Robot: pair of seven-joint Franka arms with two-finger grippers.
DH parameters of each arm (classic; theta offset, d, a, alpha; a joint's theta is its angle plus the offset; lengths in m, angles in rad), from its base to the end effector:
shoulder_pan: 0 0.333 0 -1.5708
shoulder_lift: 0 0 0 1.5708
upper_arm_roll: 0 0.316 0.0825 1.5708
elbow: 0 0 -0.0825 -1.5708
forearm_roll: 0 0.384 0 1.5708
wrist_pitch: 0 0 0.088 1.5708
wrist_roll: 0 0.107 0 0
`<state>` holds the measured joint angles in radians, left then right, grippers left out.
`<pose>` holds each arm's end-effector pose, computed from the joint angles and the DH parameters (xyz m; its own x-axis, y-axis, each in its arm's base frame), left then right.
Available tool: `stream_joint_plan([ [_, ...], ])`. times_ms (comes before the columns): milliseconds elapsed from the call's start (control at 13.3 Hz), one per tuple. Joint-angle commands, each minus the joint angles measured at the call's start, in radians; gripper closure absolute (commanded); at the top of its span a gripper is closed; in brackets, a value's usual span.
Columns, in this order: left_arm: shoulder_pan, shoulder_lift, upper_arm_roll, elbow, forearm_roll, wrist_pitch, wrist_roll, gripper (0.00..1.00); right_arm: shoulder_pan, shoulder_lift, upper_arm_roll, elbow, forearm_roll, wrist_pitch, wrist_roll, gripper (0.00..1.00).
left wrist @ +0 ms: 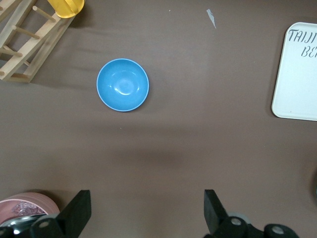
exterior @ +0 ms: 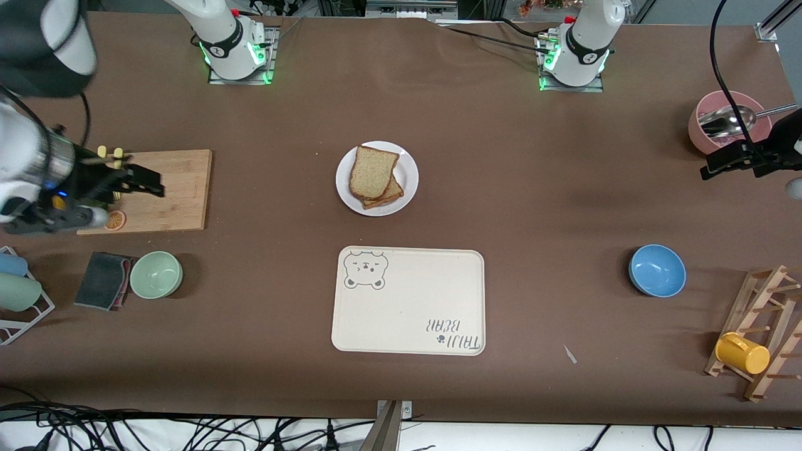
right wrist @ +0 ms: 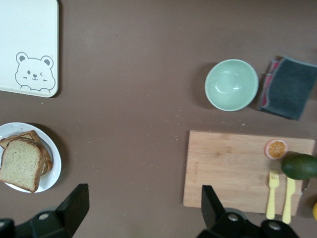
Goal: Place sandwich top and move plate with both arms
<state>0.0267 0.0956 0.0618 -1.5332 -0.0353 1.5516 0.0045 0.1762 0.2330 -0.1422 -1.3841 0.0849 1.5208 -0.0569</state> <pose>0.5781 0.0458 0.5865 0.9936 0.0831 -0.0768 0.0856 -0.9959 0.0297 0.6163 0.0406 0.5724 0.9913 0.0955 -0.0907 0.0905 -0.9942 -0.0573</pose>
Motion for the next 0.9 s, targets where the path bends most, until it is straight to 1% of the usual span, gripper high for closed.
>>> stream_joint_plan([
  [0,0.004,0.016,0.001,0.007,-0.028,-0.004,0.022,0.0,-0.098,-0.136,0.071,-0.155,-0.022,-0.005,-0.006,0.0],
  [75,0.004,0.019,0.003,0.004,-0.028,-0.001,0.022,0.0,-0.13,-0.212,0.081,-0.256,-0.025,0.019,-0.003,0.0],
  [150,0.004,0.024,0.001,0.002,-0.029,0.001,0.02,0.0,-0.153,-0.269,0.101,-0.338,-0.025,0.065,-0.003,0.0],
  [225,0.004,0.027,0.001,-0.002,-0.028,0.013,0.02,0.0,-0.167,-0.317,0.108,-0.398,-0.028,0.111,-0.003,0.0],
  [300,0.004,0.03,0.003,-0.002,-0.028,0.015,0.02,0.0,-0.167,-0.331,0.108,-0.411,-0.033,0.127,-0.003,0.0],
  [525,0.004,0.03,0.003,-0.004,-0.028,0.015,0.018,0.0,-0.164,-0.31,0.107,-0.375,-0.079,0.13,-0.003,0.0],
  [826,-0.001,0.029,0.003,-0.004,-0.028,0.015,0.011,0.0,-0.167,-0.305,0.105,-0.377,-0.093,0.145,0.0,0.0],
])
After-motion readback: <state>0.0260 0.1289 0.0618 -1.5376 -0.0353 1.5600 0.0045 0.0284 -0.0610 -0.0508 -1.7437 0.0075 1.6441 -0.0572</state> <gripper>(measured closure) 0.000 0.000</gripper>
